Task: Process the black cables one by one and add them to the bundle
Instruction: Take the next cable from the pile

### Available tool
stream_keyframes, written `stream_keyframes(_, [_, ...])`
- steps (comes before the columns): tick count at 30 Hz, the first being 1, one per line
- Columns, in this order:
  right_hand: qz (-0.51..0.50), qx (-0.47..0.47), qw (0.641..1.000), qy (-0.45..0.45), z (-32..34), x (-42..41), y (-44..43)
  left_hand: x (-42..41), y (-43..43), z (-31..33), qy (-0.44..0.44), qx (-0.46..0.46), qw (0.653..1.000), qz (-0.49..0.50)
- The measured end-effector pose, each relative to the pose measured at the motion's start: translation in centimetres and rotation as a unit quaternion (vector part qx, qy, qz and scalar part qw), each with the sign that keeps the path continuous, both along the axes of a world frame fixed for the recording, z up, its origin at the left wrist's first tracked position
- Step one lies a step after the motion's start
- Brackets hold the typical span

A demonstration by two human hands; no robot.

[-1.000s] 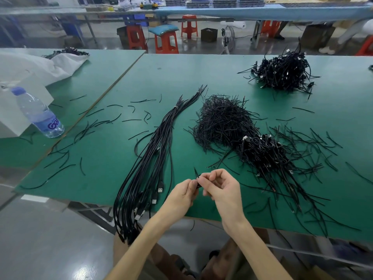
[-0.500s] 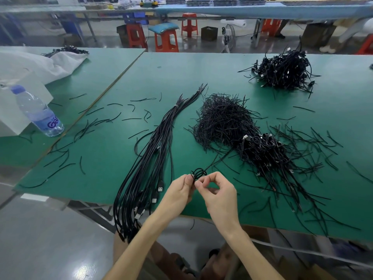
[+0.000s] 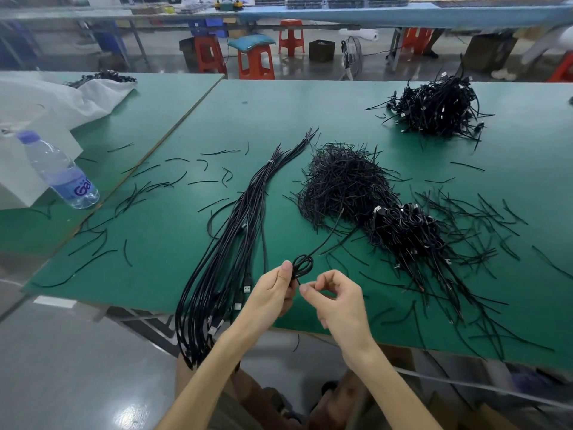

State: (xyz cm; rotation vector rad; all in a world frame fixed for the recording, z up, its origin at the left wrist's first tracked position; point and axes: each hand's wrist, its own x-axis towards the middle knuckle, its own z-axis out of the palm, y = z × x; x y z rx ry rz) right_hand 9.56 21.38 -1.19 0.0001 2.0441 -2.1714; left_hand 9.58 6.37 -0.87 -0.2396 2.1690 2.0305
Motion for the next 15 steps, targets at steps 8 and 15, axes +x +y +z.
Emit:
stream_keyframes(8, [0.056,-0.020,0.998,-0.018,0.0,-0.1,0.8,0.4,-0.1,0.3,-0.013,0.002,1.000,-0.003])
stream_keyframes(15, [0.129,-0.043,0.990,-0.043,0.4,-1.5,0.7,0.7,-0.3,0.6,-0.001,0.050,0.997,-0.054])
